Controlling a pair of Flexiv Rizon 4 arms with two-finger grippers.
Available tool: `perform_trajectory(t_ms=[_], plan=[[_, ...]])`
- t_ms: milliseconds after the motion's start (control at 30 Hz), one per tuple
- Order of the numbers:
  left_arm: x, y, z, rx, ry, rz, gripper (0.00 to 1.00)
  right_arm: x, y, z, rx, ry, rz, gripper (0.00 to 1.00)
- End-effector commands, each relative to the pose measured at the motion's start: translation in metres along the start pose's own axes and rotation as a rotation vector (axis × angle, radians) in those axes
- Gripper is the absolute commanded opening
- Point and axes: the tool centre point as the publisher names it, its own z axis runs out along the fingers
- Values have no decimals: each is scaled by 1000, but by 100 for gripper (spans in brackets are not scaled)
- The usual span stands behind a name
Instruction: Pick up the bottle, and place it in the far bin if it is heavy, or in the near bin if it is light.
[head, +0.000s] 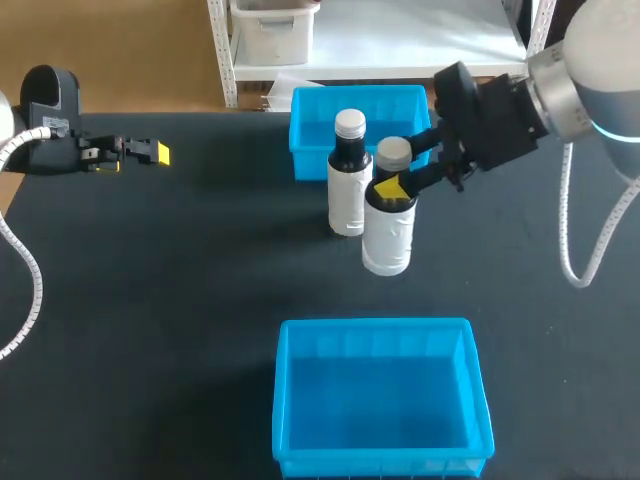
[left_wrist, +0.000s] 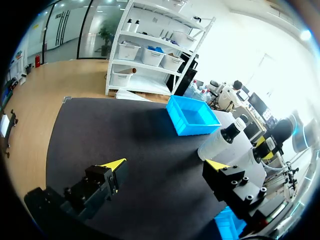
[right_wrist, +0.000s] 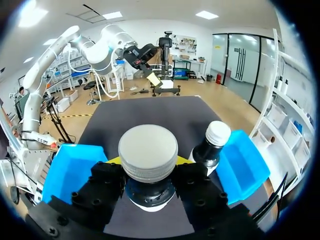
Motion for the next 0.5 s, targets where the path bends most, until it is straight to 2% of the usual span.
perform_trajectory(t_ms=[33,500], plan=[[0,0,0,0,0,0,100,2,-1,-11,15,3,6,0],[0,0,0,0,0,0,100,22,-18,-46,104,5,57,0]])
